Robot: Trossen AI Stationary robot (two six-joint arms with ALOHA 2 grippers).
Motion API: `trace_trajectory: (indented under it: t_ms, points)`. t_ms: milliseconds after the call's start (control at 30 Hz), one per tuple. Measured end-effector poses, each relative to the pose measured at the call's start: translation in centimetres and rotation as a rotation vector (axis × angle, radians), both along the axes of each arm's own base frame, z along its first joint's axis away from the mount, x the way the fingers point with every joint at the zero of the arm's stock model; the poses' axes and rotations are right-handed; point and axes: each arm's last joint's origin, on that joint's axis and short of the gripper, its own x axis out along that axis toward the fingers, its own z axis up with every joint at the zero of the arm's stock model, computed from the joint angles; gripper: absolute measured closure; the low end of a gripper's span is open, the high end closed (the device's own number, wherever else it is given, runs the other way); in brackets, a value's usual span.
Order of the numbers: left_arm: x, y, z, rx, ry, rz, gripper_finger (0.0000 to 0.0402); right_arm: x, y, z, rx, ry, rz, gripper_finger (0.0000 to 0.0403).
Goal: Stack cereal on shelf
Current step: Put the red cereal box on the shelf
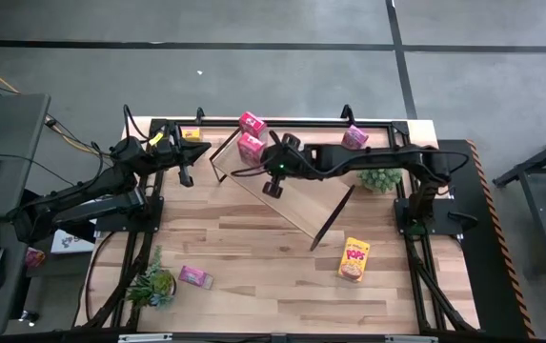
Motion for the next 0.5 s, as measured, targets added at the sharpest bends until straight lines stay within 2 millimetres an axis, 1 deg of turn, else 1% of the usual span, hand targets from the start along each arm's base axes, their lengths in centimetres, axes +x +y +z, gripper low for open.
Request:
trace_trajectory:
  t_ms: [200,300,500]
  points:
    - [0.0,0.0,0.0,-0.003,0.000,0.000,0.0401,0.6,-0.2,0.2,0.005,-0.084,0.008,0.0402]
    - [0.0,0.0,0.0,-0.006,-0.001,-0.001,0.0401,0.6,-0.8,0.0,0.005,-0.077,-0.009,0.0402]
    - [0.0,0.0,0.0,-0.006,-0.002,-0.001,0.0401,0.7,-1.8,0.4,0.005,-0.130,-0.036,0.0402]
